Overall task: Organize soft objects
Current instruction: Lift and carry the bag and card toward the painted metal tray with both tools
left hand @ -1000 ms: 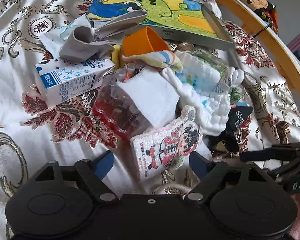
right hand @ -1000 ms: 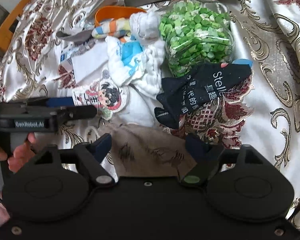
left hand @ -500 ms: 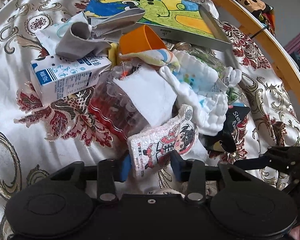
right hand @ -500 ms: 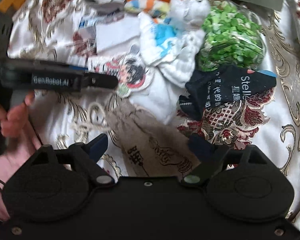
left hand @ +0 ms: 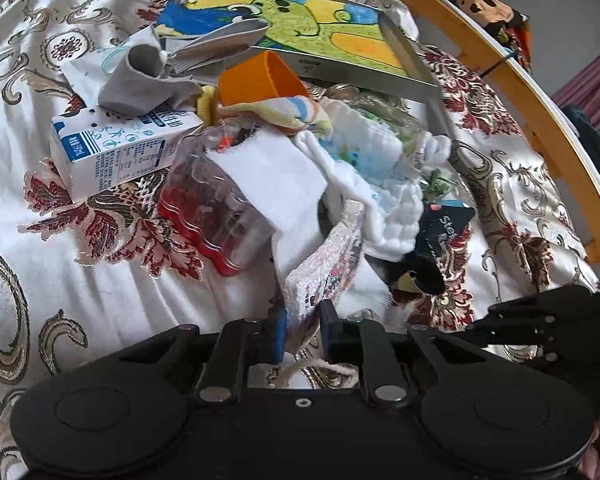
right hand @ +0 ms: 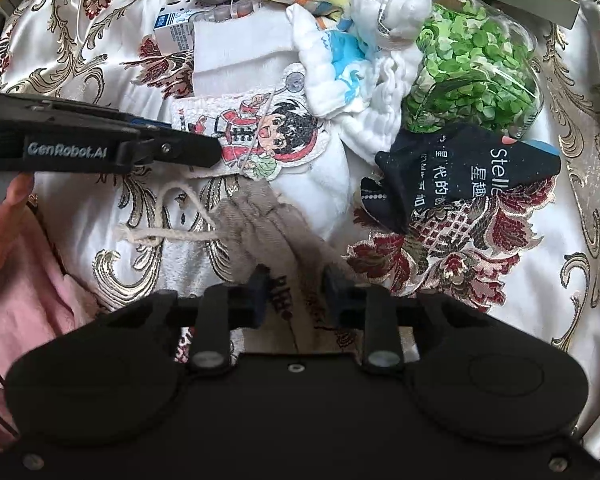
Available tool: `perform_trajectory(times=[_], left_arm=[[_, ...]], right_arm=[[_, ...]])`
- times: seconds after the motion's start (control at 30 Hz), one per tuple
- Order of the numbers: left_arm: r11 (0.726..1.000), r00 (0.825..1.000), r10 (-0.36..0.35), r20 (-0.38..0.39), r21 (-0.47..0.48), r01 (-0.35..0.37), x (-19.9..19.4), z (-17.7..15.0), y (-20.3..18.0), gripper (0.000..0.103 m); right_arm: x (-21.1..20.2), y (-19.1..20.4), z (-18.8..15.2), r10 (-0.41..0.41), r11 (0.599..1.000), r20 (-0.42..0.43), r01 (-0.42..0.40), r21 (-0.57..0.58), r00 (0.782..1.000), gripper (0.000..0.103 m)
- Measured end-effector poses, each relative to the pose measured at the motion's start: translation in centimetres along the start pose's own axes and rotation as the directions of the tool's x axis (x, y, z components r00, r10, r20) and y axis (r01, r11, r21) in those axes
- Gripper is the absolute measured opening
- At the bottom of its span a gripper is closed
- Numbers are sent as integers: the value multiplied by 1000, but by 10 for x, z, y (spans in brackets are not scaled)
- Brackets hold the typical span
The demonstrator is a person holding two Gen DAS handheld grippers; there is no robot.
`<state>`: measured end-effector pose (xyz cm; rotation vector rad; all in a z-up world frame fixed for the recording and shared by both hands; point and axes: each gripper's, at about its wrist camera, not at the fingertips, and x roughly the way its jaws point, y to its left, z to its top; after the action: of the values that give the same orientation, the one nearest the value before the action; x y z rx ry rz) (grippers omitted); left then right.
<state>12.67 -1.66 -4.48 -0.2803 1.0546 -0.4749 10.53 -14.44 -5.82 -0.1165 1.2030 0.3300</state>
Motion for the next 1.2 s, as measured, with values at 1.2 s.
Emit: perform_trajectory(times=[1.2], left_arm=[[967, 785, 0, 619, 200, -158, -88, -36, -68, 10]], right_arm=[[-133, -91, -43, -33, 947, 742, -215, 236, 670, 8]])
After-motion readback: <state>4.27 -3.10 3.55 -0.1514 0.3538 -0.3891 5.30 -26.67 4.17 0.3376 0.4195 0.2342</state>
